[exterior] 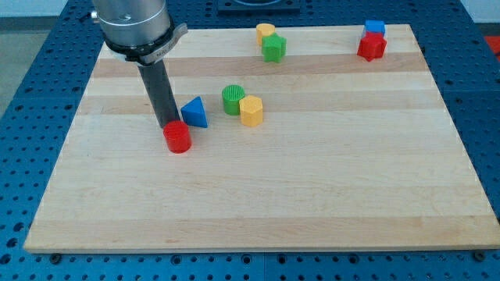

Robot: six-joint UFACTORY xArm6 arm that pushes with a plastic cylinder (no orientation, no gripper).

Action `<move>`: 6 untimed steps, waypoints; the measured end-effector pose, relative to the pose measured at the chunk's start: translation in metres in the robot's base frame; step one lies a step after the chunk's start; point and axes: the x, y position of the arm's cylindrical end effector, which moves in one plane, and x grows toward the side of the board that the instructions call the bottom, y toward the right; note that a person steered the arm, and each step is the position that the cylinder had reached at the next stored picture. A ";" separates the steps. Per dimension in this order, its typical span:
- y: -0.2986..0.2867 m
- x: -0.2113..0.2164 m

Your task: Nudge the red circle a bit left

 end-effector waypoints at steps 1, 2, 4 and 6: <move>0.040 -0.005; 0.067 -0.006; 0.040 0.010; 0.019 -0.058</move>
